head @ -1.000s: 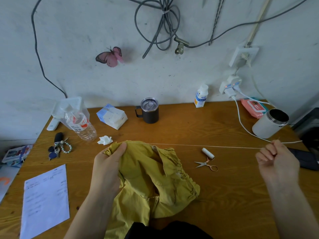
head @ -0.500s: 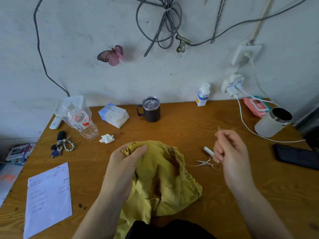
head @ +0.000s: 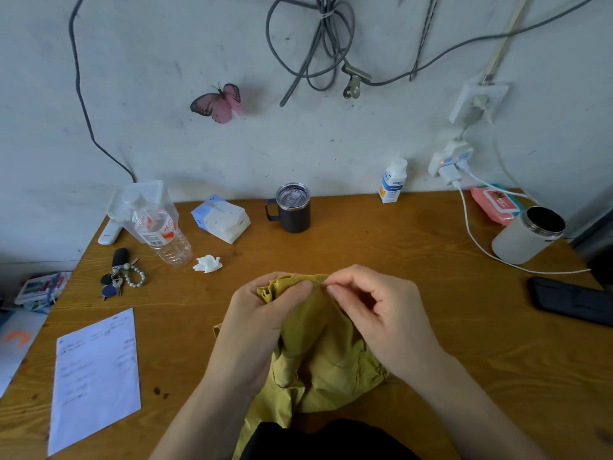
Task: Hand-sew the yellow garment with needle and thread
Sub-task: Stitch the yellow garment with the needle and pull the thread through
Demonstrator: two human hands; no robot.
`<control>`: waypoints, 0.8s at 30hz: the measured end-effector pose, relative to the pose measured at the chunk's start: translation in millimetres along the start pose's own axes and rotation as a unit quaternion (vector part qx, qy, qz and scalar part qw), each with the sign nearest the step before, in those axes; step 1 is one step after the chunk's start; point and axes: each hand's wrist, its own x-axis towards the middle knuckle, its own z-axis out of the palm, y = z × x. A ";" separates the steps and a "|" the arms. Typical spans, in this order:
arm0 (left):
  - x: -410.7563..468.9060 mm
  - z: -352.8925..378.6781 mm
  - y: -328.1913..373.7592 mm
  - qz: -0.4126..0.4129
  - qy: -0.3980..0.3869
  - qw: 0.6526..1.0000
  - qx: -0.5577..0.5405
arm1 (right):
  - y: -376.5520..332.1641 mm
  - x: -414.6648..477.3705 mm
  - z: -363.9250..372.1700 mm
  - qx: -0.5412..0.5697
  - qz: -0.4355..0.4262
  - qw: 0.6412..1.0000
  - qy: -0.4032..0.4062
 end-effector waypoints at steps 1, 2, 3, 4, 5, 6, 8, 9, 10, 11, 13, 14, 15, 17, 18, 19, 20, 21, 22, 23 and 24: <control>-0.4 -0.3 0.0 0.001 -0.002 1.000 -0.004 | -0.3 -0.3 0.0 -0.003 0.000 1.000 -0.002; -0.5 -0.7 -0.2 0.002 -0.002 1.000 -0.007 | -0.4 -0.4 0.0 -0.004 0.001 1.000 -0.003; -0.7 -1.0 -0.3 0.003 -0.002 1.000 -0.009 | -0.5 -0.4 0.0 -0.004 0.001 1.000 -0.004; -0.7 -1.2 -0.4 0.003 -0.002 1.000 -0.011 | -0.6 -0.3 -0.1 -0.003 0.003 1.000 -0.006; -0.6 -1.3 -0.5 0.002 -0.003 1.000 -0.011 | -0.7 -0.4 -0.1 -0.003 0.004 1.000 -0.007; -0.2 -1.6 -0.7 0.003 -0.002 1.000 -0.011 | -0.6 -0.4 0.0 -0.003 0.005 1.000 -0.008; 0.1 -1.9 -0.6 0.003 -0.002 1.000 -0.012 | -0.3 -0.4 0.1 -0.002 0.007 1.000 -0.008; -0.1 -1.9 -0.3 0.002 -0.003 1.000 -0.012 | -0.2 -0.4 0.4 -0.001 0.008 1.000 -0.009; -0.3 -1.8 0.0 0.002 -0.003 1.000 -0.011 | -0.1 -0.4 0.5 0.001 0.008 1.000 -0.010; -0.6 -1.8 0.3 0.002 -0.005 1.000 -0.008 | 0.2 -0.3 0.6 0.005 0.011 1.000 -0.013; -0.6 -2.0 0.5 0.004 -0.005 1.000 0.003 | 1.7 -0.1 0.0 0.022 0.029 0.999 -0.027; -0.3 -2.3 0.3 0.006 -0.003 1.000 0.013 | 2.9 -0.1 -0.5 0.036 0.045 0.998 -0.039; -0.2 -2.6 0.3 0.008 -0.001 1.000 0.025 | 3.9 0.1 -1.3 0.051 0.061 0.995 -0.054; 0.2 -3.1 0.8 0.013 0.003 0.999 0.046 | 5.7 0.6 -3.0 0.078 0.091 0.988 -0.094; 0.4 -3.3 1.0 0.015 0.004 0.998 0.053 | 6.3 0.8 -3.8 0.089 0.102 0.984 -0.113; 0.3 -3.2 1.5 0.016 0.004 0.998 0.059 | 6.6 1.1 -4.3 0.097 0.109 0.981 -0.129; 0.5 -3.1 1.5 0.018 0.004 0.998 0.068 | 6.5 1.6 -4.9 0.102 0.113 0.978 -0.141; 0.7 -2.9 1.6 0.022 0.003 0.997 0.078 | 6.0 2.1 -5.6 0.107 0.114 0.976 -0.149; 1.0 -2.8 1.3 0.027 0.005 0.996 0.090 | 5.4 2.4 -6.3 0.109 0.114 0.976 -0.151; 1.2 -2.8 0.6 0.030 0.008 0.994 0.100 | 4.7 2.2 -6.7 0.108 0.112 0.977 -0.148; 1.2 -2.6 -0.2 0.030 0.011 0.994 0.106 | 3.9 1.9 -6.7 0.104 0.109 0.978 -0.142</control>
